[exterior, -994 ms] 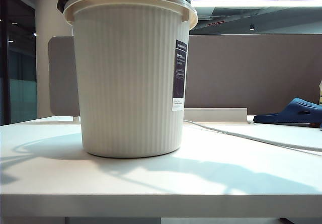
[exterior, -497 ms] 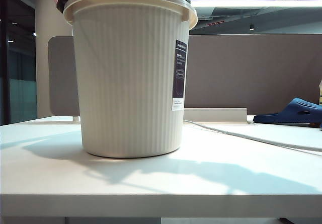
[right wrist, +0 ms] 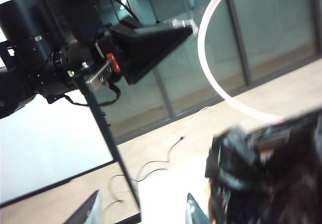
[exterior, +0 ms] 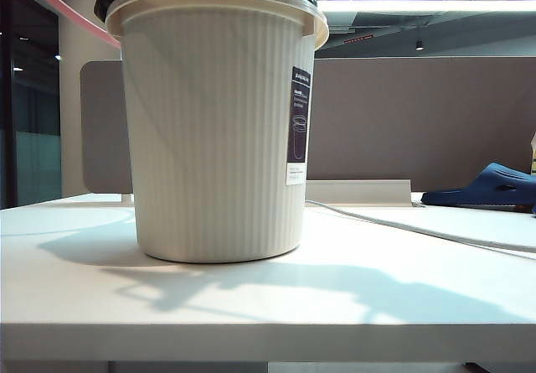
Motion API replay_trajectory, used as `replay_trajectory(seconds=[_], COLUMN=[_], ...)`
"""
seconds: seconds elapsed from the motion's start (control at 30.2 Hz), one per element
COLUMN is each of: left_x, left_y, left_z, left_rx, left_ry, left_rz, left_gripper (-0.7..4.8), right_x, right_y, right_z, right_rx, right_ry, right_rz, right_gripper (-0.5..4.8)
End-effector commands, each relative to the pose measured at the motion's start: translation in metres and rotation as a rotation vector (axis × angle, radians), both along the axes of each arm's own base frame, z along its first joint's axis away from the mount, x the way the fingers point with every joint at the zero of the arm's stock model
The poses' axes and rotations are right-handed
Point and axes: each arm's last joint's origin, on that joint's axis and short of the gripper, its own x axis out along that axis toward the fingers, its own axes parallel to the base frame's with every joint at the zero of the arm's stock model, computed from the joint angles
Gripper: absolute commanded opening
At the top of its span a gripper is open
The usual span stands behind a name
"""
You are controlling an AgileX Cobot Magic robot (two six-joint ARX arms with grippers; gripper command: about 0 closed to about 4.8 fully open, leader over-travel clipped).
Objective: Open the ring lid of the trash can, pull out the black garbage bag inside, and place it on the table.
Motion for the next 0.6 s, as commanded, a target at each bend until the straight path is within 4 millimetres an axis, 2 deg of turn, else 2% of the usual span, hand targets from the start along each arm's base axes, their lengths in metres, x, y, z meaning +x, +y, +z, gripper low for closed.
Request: replay_trajectory(seconds=[0.03, 0.23, 0.46, 0.53, 0.6], left_x=[-0.003, -0.006, -0.01, -0.01, -0.01], left_y=[-0.001, -0.005, -0.009, -0.01, -0.013], left_z=[0.0, -0.009, -0.014, -0.014, -0.014], left_rx=[-0.107, -0.191, -0.361, -0.398, -0.412], left_ry=[0.082, 0.245, 0.452, 0.482, 0.501], left_rz=[-0.07, -0.227, -0.391, -0.395, -0.408], left_gripper=[-0.06, -0.06, -0.03, 0.21, 0.69], right_x=[-0.004, -0.006, -0.015, -0.017, -0.016], right_y=[-0.003, -0.012, -0.025, -0.027, -0.027], right_z=[0.022, 0.061, 0.107, 0.116, 0.122], right_rx=[-0.087, -0.284, -0.365, -0.367, -0.364], right_ry=[-0.163, -0.178, -0.218, -0.229, -0.234], right_rz=[-0.055, -0.3, -0.498, -0.524, -0.545], right_gripper=[2.11, 2.11, 2.11, 2.11, 2.11])
